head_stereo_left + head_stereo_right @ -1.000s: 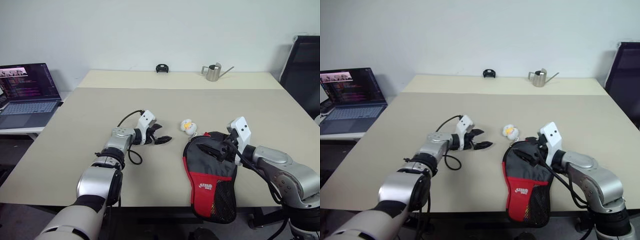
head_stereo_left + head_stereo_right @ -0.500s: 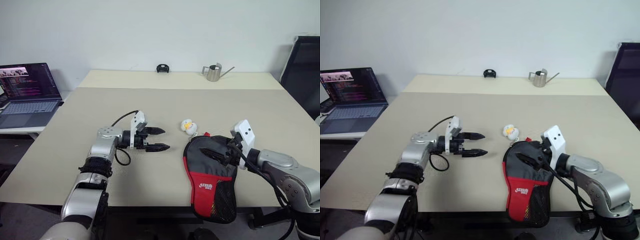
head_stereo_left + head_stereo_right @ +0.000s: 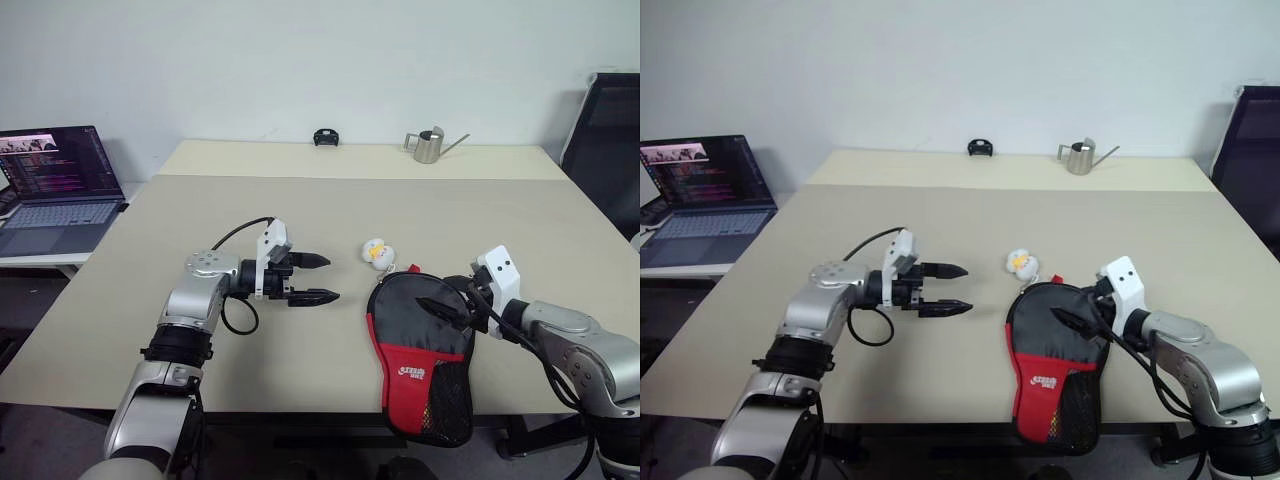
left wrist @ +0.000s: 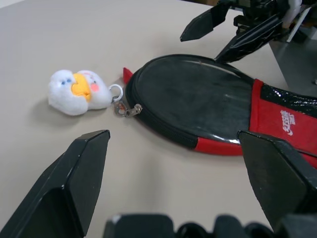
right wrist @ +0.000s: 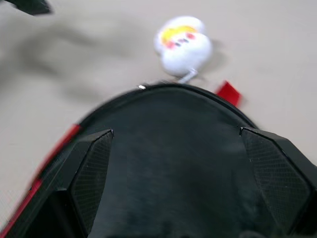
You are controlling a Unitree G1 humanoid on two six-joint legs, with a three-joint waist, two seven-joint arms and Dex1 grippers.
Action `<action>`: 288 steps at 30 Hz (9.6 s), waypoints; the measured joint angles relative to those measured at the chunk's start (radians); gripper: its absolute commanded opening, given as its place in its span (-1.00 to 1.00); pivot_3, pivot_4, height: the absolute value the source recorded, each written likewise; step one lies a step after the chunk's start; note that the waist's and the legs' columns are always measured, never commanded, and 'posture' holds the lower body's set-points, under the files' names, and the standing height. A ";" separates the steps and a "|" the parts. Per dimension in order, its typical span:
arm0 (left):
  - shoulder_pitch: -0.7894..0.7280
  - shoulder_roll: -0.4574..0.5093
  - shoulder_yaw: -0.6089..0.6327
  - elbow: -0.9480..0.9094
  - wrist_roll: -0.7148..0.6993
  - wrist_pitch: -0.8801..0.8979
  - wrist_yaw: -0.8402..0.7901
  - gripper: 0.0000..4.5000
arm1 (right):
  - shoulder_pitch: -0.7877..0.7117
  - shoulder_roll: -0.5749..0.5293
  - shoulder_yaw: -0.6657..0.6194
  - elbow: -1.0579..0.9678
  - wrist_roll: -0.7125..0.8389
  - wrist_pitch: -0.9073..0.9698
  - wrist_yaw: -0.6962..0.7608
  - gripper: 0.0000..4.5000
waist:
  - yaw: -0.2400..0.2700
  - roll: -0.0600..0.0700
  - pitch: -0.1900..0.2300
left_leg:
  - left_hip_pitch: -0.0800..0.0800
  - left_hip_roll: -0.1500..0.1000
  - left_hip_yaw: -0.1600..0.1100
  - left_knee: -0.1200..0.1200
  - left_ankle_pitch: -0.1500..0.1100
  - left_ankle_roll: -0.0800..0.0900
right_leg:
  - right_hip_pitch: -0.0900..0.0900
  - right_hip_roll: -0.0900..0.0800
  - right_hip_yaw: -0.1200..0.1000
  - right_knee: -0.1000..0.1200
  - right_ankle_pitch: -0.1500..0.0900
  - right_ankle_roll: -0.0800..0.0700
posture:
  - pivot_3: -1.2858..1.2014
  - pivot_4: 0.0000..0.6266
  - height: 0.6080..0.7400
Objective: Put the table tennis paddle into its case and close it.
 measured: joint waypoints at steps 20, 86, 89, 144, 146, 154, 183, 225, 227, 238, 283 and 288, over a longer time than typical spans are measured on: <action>0.031 0.042 -0.019 -0.043 -0.033 0.007 0.022 1.00 | -0.120 0.014 0.006 0.343 -0.071 0.028 0.029 0.60 | -0.002 0.000 0.000 | 0.000 0.000 0.000 0.000 0.000 0.000 | 0.000 0.000 0.000 0.000 0.000 0.000 | 0.03 -0.52 1.00; 0.077 -0.018 -0.119 -0.153 -0.070 0.012 0.057 1.00 | -0.169 0.151 -0.140 -0.055 0.032 0.191 0.049 0.56 | 0.006 -0.001 0.001 | 0.000 0.037 0.024 -0.015 0.000 0.000 | -0.014 0.038 0.022 -0.016 0.014 -0.025 | 0.03 -0.52 1.00; 0.074 -0.060 -0.166 -0.143 -0.040 -0.031 0.076 1.00 | -0.161 0.144 -0.167 -0.087 0.089 0.218 0.050 0.56 | 0.004 -0.001 0.001 | 0.002 0.037 0.024 -0.015 0.000 0.000 | -0.012 0.038 0.022 -0.016 0.014 -0.025 | 0.03 -0.52 1.00; 0.017 -0.290 -0.272 0.187 0.165 -0.361 0.256 1.00 | -0.829 0.503 0.239 1.397 -0.424 -0.641 0.052 0.99 | -0.003 0.001 0.000 | 0.009 0.038 0.026 -0.015 0.000 0.000 | -0.006 0.037 0.023 -0.015 0.015 -0.025 | 0.03 -0.52 1.00; 0.020 -0.290 -0.272 0.182 0.165 -0.357 0.261 1.00 | -0.841 0.506 0.245 1.428 -0.450 -0.671 0.052 0.99 | -0.003 0.001 0.000 | 0.009 0.037 0.026 -0.015 0.000 0.000 | -0.006 0.037 0.023 -0.015 0.015 -0.025 | 0.03 -0.52 1.00; 0.026 -0.288 -0.273 0.172 0.165 -0.351 0.269 1.00 | -0.863 0.523 0.267 1.508 -0.553 -0.776 0.005 0.57 | -0.003 0.001 0.000 | 0.009 0.037 0.026 -0.015 0.000 0.000 | -0.006 0.037 0.023 -0.015 0.015 -0.025 | 0.03 -0.52 1.00; -0.060 -0.331 -0.310 0.338 0.205 -0.502 0.289 1.00 | -0.687 0.229 0.138 1.081 -0.581 -0.642 -0.086 -0.95 | 0.002 0.002 -0.001 | 0.009 0.035 0.026 -0.014 0.000 0.000 | -0.006 0.035 0.023 -0.015 0.015 -0.024 | 0.03 -0.52 1.00; -0.094 -0.361 -0.324 0.427 0.238 -0.577 0.294 1.00 | 0.007 -0.233 -0.072 -0.041 -0.213 0.193 0.237 -0.95 | 0.029 0.004 -0.005 | 0.014 0.035 0.024 -0.014 0.000 0.000 | 0.000 0.043 0.023 -0.017 0.014 -0.022 | 0.03 -0.52 1.00; -0.095 -0.360 -0.324 0.429 0.241 -0.577 0.296 1.00 | 0.055 -0.257 -0.081 -0.076 -0.184 0.204 0.263 -0.95 | 0.028 0.004 -0.005 | 0.016 0.035 0.024 -0.014 0.000 0.000 | 0.003 0.043 0.023 -0.017 0.014 -0.021 | 0.03 -0.52 1.00; -0.100 -0.364 -0.324 0.449 0.246 -0.578 0.307 1.00 | 0.234 -0.323 -0.110 -0.291 0.013 0.211 0.375 -0.95 | 0.027 0.003 -0.005 | 0.022 0.036 0.023 -0.015 0.000 0.000 | 0.014 0.044 0.021 -0.021 0.011 -0.015 | 0.03 -0.52 1.00; -0.049 -0.357 -0.272 0.359 0.170 -0.464 0.235 1.00 | 0.009 -0.212 -0.148 -0.085 0.248 0.130 0.106 0.39 | 0.026 -0.001 -0.006 | 0.019 0.036 0.023 -0.015 0.000 0.000 | 0.008 0.044 0.022 -0.025 0.012 -0.013 | 0.03 -0.52 1.00; -0.039 -0.296 -0.220 0.154 0.084 -0.329 0.199 1.00 | -0.066 -0.184 -0.040 0.102 0.103 -0.003 0.111 0.39 | 0.024 0.000 -0.006 | 0.009 0.037 0.024 -0.015 0.000 0.000 | -0.004 0.044 0.024 -0.020 0.015 -0.019 | 0.03 -0.52 1.00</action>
